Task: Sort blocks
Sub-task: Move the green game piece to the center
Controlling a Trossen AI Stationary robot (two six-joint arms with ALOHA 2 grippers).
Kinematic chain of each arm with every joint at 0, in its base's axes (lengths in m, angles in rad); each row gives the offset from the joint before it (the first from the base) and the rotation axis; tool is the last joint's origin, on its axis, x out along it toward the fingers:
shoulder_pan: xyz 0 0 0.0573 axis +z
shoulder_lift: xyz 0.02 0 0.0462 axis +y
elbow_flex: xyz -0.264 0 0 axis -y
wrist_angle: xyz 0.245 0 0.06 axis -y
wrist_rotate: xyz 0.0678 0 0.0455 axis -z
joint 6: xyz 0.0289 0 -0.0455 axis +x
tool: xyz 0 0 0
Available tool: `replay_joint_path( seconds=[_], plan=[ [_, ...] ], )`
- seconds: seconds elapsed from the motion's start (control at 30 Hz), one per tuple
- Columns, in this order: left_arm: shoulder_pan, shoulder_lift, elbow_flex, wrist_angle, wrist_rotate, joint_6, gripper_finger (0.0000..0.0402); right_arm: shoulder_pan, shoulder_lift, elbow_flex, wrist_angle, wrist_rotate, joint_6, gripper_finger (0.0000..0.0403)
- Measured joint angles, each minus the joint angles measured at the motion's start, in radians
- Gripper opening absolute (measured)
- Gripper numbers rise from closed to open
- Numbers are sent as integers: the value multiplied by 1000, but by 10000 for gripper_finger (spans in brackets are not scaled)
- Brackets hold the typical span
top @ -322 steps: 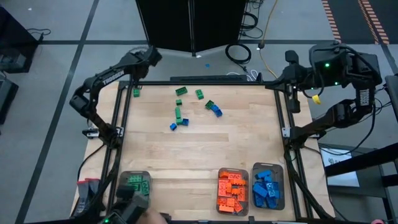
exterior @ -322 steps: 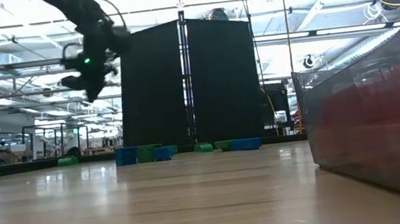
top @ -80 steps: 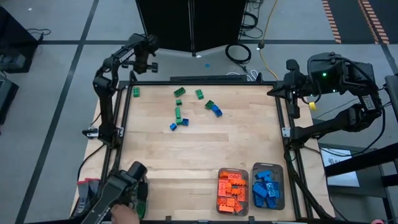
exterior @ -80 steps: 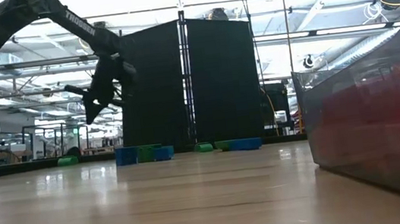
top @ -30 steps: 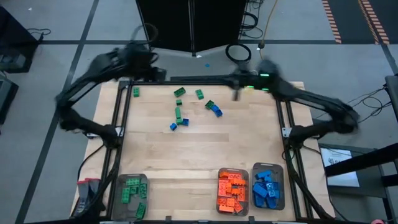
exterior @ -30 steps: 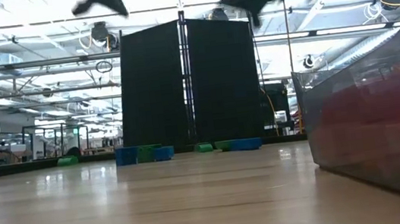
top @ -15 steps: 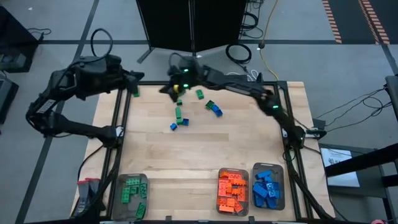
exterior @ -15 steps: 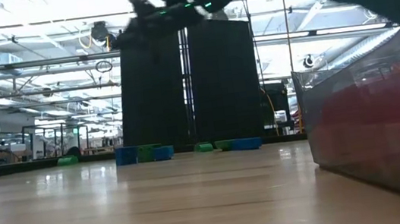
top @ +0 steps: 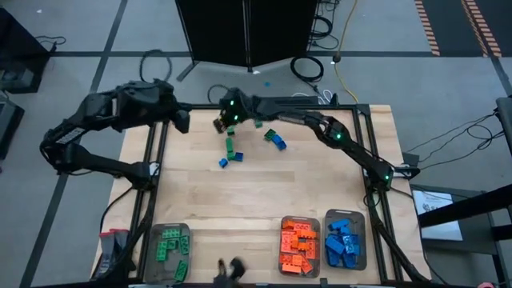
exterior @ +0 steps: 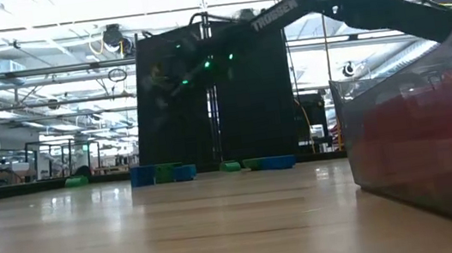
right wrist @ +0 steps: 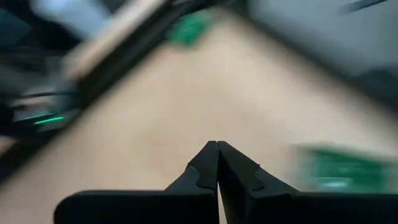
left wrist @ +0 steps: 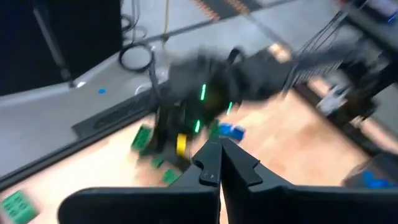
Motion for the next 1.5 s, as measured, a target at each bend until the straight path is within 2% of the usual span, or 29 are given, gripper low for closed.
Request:
replay_joint_path(
  seconds=[0.1, 0.17, 0.27, 0.33, 0.47, 0.6, 0.77, 0.9, 1.0, 1.17, 1.4, 1.5],
  plan=[
    [1, 1, -49, -16, -45, -2, 0, -56, -18, 83, -189, 168, -108, 0],
    [2, 0, -90, -2, -102, -35, 0, -88, -26, 85, -225, 218, -140, 0],
    [21, 12, -143, -2, -212, -102, 0, -111, -25, 78, -318, 205, -145, 0],
    [72, 26, -183, -34, -232, -149, 0, -115, -22, 78, -375, 194, -144, 0],
    [238, 90, -312, -70, -154, -256, 0, -125, -85, 78, -508, 154, -217, 0],
    [410, 195, -417, 47, -18, -251, 0, -123, -229, 80, -616, 176, -301, 0],
    [576, 377, -439, 164, -14, -184, 0, -112, -437, 82, -665, 216, -364, 0],
    [699, 506, -433, 164, 54, -137, 0, -107, -582, 82, -683, 295, -402, 0],
    [764, 566, -432, 157, 86, -129, 0, -103, -665, 82, -714, 347, -415, 0],
    [872, 599, -426, 171, 116, -156, 0, -104, -752, 82, -782, 393, -444, 0],
    [918, 598, -411, 255, 143, -379, 0, -103, -810, 82, -870, 389, -445, 0],
    [921, 598, -411, 272, 124, -533, 0, -103, -816, 81, -906, 388, -454, 0]
  ],
)
